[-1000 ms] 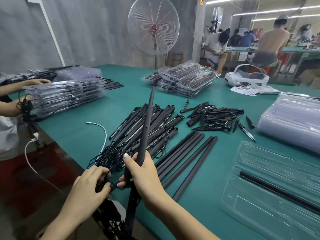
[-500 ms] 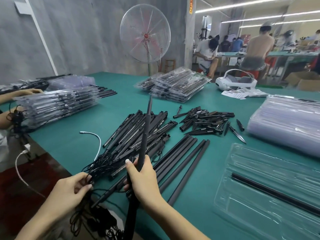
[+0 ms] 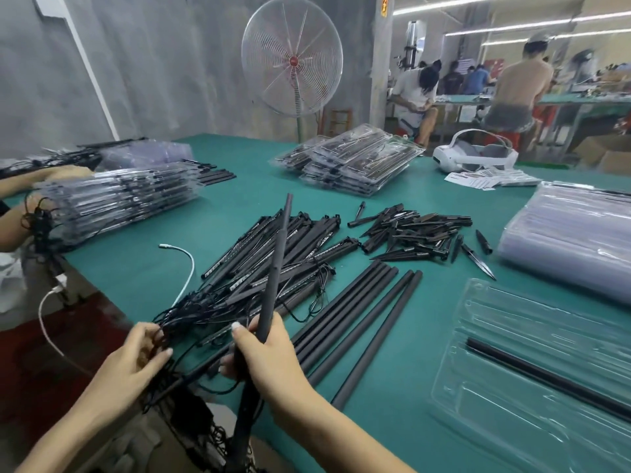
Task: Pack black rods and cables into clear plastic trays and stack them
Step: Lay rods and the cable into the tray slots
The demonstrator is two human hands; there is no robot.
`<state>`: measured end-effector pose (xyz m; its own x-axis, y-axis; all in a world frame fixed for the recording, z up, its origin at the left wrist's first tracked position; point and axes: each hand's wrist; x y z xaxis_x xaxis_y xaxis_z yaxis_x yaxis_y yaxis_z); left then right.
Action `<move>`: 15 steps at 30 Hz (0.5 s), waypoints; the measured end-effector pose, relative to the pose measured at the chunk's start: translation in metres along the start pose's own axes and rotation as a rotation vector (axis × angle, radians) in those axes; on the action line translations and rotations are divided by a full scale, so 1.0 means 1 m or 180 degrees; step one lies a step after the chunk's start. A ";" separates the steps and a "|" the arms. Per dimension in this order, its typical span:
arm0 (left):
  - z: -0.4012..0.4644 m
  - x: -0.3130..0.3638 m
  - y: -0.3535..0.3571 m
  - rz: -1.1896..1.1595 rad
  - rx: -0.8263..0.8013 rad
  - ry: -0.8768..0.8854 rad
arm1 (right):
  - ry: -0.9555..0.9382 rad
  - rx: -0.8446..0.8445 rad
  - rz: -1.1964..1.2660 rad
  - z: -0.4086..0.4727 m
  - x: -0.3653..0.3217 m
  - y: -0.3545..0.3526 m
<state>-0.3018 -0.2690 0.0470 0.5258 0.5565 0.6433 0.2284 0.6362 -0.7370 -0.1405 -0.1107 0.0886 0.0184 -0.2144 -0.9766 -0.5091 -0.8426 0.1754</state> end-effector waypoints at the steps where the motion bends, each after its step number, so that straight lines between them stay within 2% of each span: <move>1: -0.004 -0.004 0.001 0.0058 -0.0072 -0.0002 | 0.0037 0.0023 -0.0036 -0.001 0.001 0.004; 5: -0.013 -0.011 0.000 0.0337 0.0047 0.0053 | 0.0126 0.0027 -0.0042 -0.004 0.002 0.016; 9: -0.015 -0.001 0.007 0.0476 0.0077 0.0270 | 0.0952 -0.0641 0.0923 -0.015 -0.001 0.025; 11: -0.013 0.005 0.009 0.0504 0.0138 0.0189 | 0.1276 -0.0807 0.1235 -0.019 0.004 0.035; 13: -0.009 0.009 0.009 0.0601 0.0121 0.0184 | 0.1308 -0.0660 0.1835 -0.018 0.004 0.045; 15: -0.005 0.009 0.008 0.0766 0.0092 0.0189 | 0.1075 -0.0136 0.2788 -0.011 -0.009 0.047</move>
<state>-0.2912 -0.2621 0.0456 0.6096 0.6620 0.4360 0.0677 0.5046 -0.8607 -0.1557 -0.1540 0.1073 -0.1043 -0.9070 -0.4079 -0.4278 -0.3294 0.8417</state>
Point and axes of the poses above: each hand's wrist, its own z-axis towards the middle knuckle, its own y-axis out of the palm, x = y × z, and after that the axes turned 4 degrees about x, right-handed
